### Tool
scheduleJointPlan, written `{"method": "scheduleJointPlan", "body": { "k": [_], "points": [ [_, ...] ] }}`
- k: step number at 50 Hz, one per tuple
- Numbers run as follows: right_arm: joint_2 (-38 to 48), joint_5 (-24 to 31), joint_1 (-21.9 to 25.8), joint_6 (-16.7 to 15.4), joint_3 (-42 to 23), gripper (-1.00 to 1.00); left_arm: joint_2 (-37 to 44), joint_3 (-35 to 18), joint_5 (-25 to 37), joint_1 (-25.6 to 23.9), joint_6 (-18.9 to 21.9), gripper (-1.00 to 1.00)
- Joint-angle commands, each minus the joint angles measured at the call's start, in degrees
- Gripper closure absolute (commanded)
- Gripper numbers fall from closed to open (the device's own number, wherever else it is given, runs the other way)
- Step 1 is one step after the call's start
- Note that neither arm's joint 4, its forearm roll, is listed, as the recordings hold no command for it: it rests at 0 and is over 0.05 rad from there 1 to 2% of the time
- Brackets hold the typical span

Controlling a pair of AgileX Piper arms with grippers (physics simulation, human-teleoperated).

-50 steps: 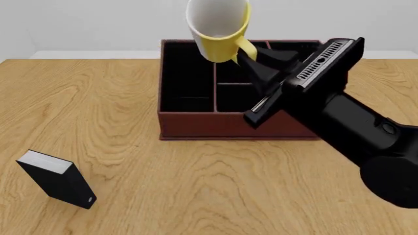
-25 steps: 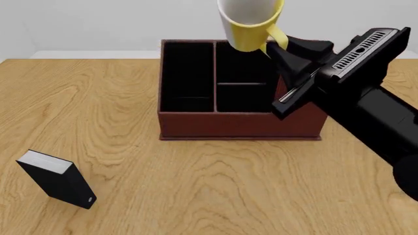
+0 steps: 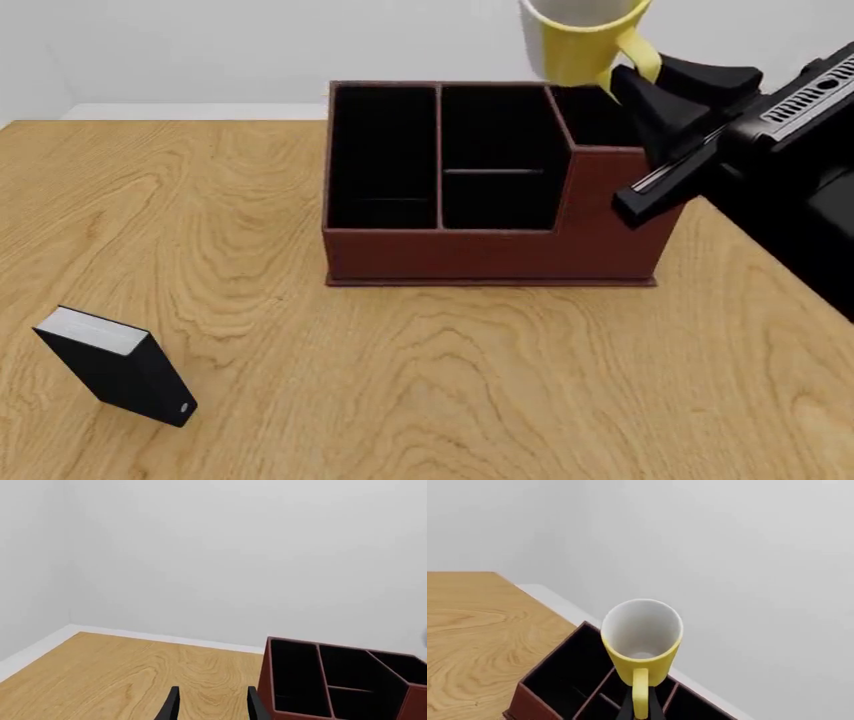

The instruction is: Pick up the yellow and white mug and place it to the right of the caddy.

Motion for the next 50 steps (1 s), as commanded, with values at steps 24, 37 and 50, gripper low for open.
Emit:
{"method": "scheduleJointPlan", "body": {
  "k": [24, 37, 50],
  "points": [
    [-6.8, 4.2, -9.0, 0.2, 0.5, 1.0, 0.0, -0.4, 0.2, -0.4, 0.3, -1.0],
    [-8.2, 5.5, -12.3, 0.9, 0.2, 1.0, 0.0, -0.1, 0.1, -0.6, 0.3, -1.0],
    [-9.2, 6.3, -16.1, 1.4, 0.6, 1.0, 0.0, -0.3, 0.2, -1.1, 0.3, -1.0]
  ]
}}
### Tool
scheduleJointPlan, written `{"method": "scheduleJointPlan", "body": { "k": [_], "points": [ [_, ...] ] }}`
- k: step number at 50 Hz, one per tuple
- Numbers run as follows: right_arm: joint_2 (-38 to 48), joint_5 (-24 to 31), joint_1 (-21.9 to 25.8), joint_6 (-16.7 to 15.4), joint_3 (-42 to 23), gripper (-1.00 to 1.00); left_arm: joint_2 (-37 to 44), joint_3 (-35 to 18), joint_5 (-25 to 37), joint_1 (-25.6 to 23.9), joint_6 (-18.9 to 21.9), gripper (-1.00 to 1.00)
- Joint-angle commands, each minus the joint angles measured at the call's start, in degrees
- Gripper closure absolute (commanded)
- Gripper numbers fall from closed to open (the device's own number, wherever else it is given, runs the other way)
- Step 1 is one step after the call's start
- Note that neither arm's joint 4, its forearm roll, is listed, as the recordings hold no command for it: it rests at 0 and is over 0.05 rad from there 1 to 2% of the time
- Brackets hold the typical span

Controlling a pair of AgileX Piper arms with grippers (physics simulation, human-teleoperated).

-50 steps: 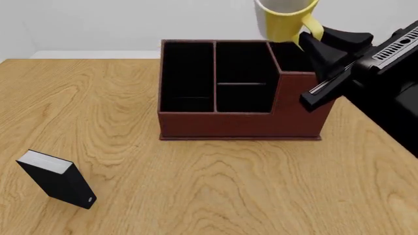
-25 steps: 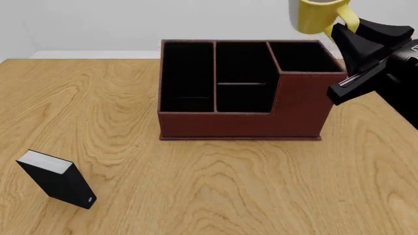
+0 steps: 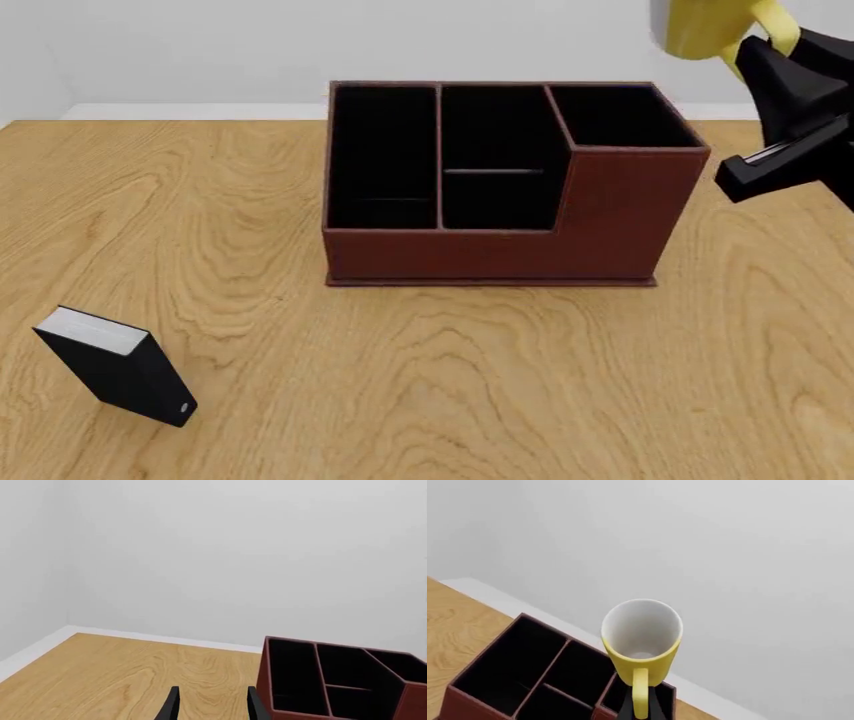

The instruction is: Pick up the yellow and white mug and place it to the right of the caddy.

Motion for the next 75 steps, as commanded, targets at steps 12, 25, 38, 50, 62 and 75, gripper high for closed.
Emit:
{"method": "scheduleJointPlan", "body": {
  "k": [12, 25, 38, 50, 62, 75],
  "points": [
    [-1.9, 0.8, -5.6, 1.1, 0.5, 1.0, 0.0, 0.3, -0.1, -0.3, 0.1, -1.0],
    [-2.8, 1.5, -7.9, 1.1, 0.4, 1.0, 0.0, 0.1, 0.0, -0.6, 0.1, -1.0],
    [-4.0, 2.6, -10.0, 1.3, 0.1, 1.0, 0.0, -0.2, 0.1, -0.8, 0.2, -1.0],
    [-3.7, 1.8, -11.4, 1.3, 1.3, 1.0, 0.0, -0.6, 0.4, -0.9, 0.2, -1.0],
    [-3.3, 2.2, -13.8, 2.3, 0.8, 1.0, 0.0, -0.7, 0.5, -1.0, 0.2, -1.0],
    [-3.2, 1.8, -17.8, 3.6, 1.4, 1.0, 0.0, -0.8, 0.8, -1.4, 0.3, -1.0]
  ]
}}
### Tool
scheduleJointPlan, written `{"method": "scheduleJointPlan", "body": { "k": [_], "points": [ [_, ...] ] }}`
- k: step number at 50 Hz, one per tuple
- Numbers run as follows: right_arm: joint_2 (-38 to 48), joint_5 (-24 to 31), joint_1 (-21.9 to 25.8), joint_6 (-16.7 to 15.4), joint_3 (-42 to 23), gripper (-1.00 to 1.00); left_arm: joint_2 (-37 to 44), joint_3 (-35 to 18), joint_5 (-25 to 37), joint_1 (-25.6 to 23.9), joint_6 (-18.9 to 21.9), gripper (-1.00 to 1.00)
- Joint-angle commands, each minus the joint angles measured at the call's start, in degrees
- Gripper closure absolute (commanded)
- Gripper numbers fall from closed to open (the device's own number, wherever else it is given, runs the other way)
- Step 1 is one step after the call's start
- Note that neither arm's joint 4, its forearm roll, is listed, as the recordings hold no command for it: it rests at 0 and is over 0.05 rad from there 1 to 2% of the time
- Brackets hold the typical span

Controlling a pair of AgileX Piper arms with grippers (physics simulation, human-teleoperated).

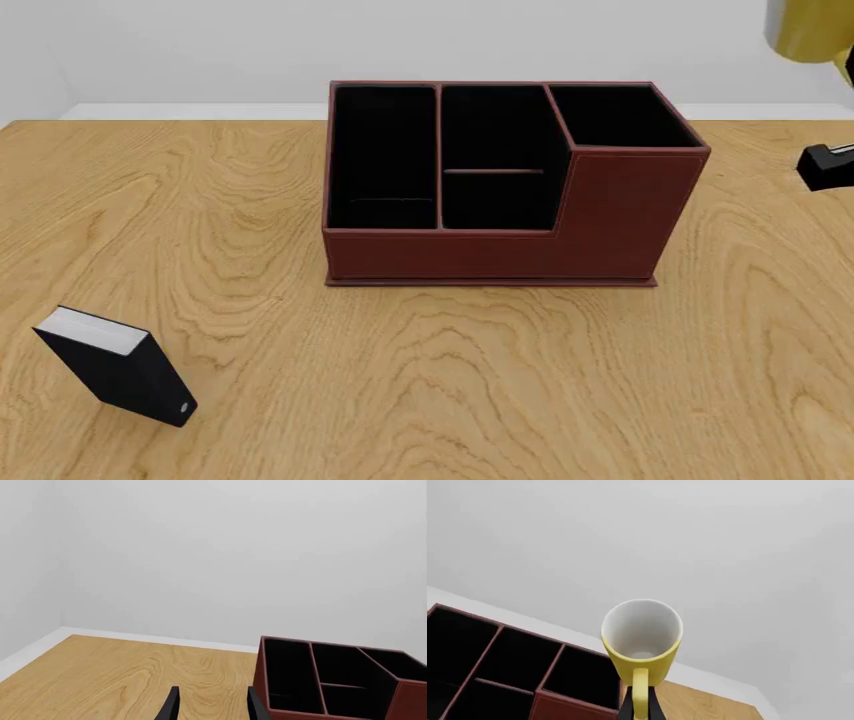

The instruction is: Pick up the yellow and white mug and place it to the right of the caddy.

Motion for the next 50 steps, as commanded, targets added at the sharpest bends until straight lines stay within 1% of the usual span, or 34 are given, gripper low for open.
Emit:
{"method": "scheduleJointPlan", "body": {
  "k": [1, 6, 8, 11, 13, 14, 15, 16, 24, 28, 37, 39, 41, 46, 50],
  "points": [
    [0.1, -0.5, -3.2, 1.5, 0.2, 1.0, 0.0, -0.1, 0.2, -0.3, 0.1, -1.0],
    [0.5, -1.1, -4.2, 2.1, 0.9, 1.0, 0.0, 0.2, -0.1, -0.3, 0.2, -1.0],
    [1.0, -1.4, -5.0, 3.5, 1.0, 1.0, 0.0, 0.4, -0.2, -0.2, 0.2, -1.0],
    [1.3, -1.9, -5.6, 3.2, 1.4, 1.0, 0.0, 0.5, -0.3, -0.3, 0.2, -1.0],
    [1.9, 0.0, -6.0, 8.3, 0.1, 1.0, 0.0, 0.6, -0.4, -0.3, 0.2, -1.0],
    [2.0, -0.4, -6.1, 8.7, 0.3, 1.0, 0.0, 0.6, -0.4, -0.3, 0.2, -1.0],
    [2.2, -1.6, -6.1, 6.3, 1.2, 1.0, 0.0, 0.7, -0.4, -0.3, 0.2, -1.0],
    [2.4, -2.0, -6.3, 5.8, 1.5, 1.0, 0.0, 0.7, -0.4, -0.3, 0.2, -1.0],
    [4.3, -3.8, -7.6, 7.1, 2.8, 1.0, 0.0, 0.5, -0.2, -0.3, 0.3, -1.0],
    [5.2, -5.3, -8.1, 7.3, 3.7, 1.0, 0.0, 0.5, -0.2, -0.4, 0.3, -1.0],
    [6.3, -6.1, -9.3, 8.2, 3.9, 1.0, 0.0, 0.4, -0.1, -0.5, 0.4, -1.0],
    [6.8, -7.1, -9.6, 8.1, 4.4, 1.0, 0.0, 0.4, -0.1, -0.5, 0.3, -1.0],
    [7.1, -7.0, -9.9, 9.3, 4.3, 1.0, 0.0, 0.5, -0.1, -0.5, 0.5, -1.0],
    [8.1, -8.4, -10.1, 8.5, 5.3, 1.0, 0.0, 0.3, 0.0, -0.5, 0.3, -1.0],
    [9.3, -9.4, -10.5, 8.7, 5.8, 1.0, 0.0, 0.3, 0.0, -0.6, 0.4, -1.0]
  ]
}}
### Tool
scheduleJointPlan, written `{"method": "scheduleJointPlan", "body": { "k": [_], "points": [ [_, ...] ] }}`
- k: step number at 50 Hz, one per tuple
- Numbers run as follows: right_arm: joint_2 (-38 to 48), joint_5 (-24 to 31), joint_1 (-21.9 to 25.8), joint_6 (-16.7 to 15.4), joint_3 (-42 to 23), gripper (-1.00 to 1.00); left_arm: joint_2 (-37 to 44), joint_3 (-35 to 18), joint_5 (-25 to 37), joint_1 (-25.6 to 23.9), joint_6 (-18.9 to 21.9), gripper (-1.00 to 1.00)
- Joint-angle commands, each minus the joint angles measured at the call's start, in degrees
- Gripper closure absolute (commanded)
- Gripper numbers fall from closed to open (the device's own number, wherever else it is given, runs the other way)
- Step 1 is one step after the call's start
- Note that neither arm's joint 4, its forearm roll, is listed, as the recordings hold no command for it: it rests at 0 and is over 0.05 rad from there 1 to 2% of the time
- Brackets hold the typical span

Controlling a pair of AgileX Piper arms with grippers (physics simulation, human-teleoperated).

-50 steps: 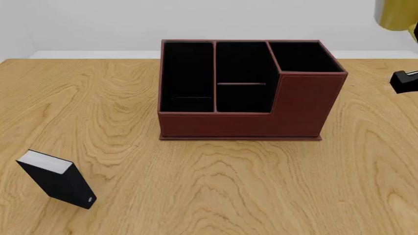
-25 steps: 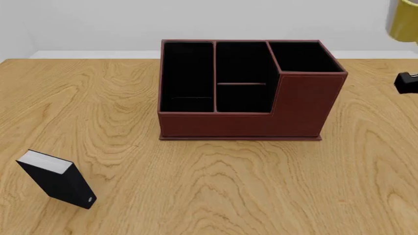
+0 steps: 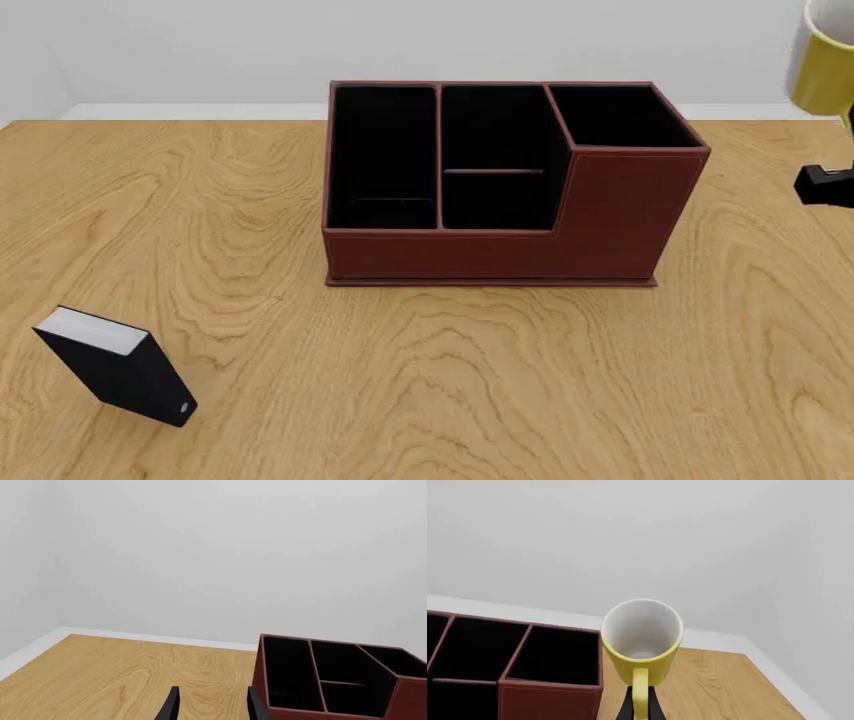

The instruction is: Pick up the yellow and white mug and place it to the right of the caddy.

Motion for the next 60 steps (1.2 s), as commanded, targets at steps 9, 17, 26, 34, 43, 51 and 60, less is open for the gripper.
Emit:
{"method": "scheduleJointPlan", "body": {
  "k": [9, 17, 26, 34, 43, 51, 60],
  "points": [
    [4.4, -4.6, -1.5, 1.2, 1.9, 1.0, 0.0, -0.1, 0.1, -0.1, 0.0, -1.0],
    [5.5, -5.8, -2.3, 1.7, 2.5, 1.0, 0.0, -0.2, 0.2, -0.1, 0.0, -1.0],
    [7.9, -8.2, -2.7, 1.9, 3.9, 1.0, 0.0, -0.2, 0.1, -0.3, 0.2, -1.0],
    [9.5, -10.1, -3.2, 2.6, 4.6, 1.0, 0.0, -0.2, 0.1, -0.3, 0.2, -1.0],
    [11.0, -11.5, -3.4, 3.1, 5.3, 1.0, 0.0, 0.0, 0.0, -0.4, 0.2, -1.0],
    [13.4, -14.1, -3.5, 3.5, 6.1, 1.0, 0.0, -0.1, 0.1, -0.5, 0.2, -1.0],
    [16.2, -16.7, -3.3, 4.0, 7.0, 1.0, 0.0, -0.2, 0.1, -0.5, 0.3, -1.0]
  ]
}}
